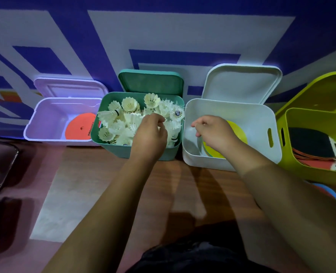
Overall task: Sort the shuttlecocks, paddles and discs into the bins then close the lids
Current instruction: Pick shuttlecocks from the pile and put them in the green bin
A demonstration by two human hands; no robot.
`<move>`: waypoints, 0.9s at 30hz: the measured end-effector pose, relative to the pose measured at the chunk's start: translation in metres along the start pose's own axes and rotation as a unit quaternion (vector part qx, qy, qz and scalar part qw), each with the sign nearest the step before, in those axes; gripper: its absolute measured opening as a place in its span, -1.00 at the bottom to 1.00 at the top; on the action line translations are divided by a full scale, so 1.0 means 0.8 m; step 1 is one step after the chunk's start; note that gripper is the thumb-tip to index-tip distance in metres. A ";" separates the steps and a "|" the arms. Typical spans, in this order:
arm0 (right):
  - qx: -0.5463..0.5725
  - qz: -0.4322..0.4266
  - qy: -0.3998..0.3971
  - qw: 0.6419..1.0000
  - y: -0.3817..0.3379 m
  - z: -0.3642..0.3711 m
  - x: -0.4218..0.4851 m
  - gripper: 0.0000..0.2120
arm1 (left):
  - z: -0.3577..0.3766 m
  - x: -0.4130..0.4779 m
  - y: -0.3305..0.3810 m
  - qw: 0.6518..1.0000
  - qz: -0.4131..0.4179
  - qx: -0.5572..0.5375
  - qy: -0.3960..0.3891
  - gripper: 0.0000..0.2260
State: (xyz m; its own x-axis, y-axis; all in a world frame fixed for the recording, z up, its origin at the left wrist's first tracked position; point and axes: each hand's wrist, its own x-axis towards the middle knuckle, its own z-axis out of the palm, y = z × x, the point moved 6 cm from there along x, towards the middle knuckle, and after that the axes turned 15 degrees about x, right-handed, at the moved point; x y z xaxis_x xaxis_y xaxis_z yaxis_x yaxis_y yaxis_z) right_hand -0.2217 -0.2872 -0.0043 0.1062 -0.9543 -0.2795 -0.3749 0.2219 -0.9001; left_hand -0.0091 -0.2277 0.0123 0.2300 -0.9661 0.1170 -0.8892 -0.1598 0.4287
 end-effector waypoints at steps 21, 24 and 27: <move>0.141 0.127 0.256 0.948 0.274 -0.313 -0.240 -0.78 | 0.272 -0.194 0.314 0.913 0.230 0.017 -0.335 -0.66; 0.153 0.135 0.245 0.948 0.304 -0.323 -0.259 -0.81 | 0.305 -0.192 0.335 0.911 0.196 0.048 -0.361 -0.46; 0.164 0.141 0.240 0.946 0.326 -0.334 -0.272 -0.82 | 0.333 -0.185 0.347 0.908 0.161 0.090 -0.377 -0.38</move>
State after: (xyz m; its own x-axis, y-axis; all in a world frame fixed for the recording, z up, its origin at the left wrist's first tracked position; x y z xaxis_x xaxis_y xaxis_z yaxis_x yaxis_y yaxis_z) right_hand -0.5884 -0.0751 -0.0889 -0.4150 -0.8114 -0.4115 -0.0119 0.4571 -0.8893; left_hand -0.3952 -0.1831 -0.1243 -0.3284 -0.8224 -0.4645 -0.9283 0.1902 0.3195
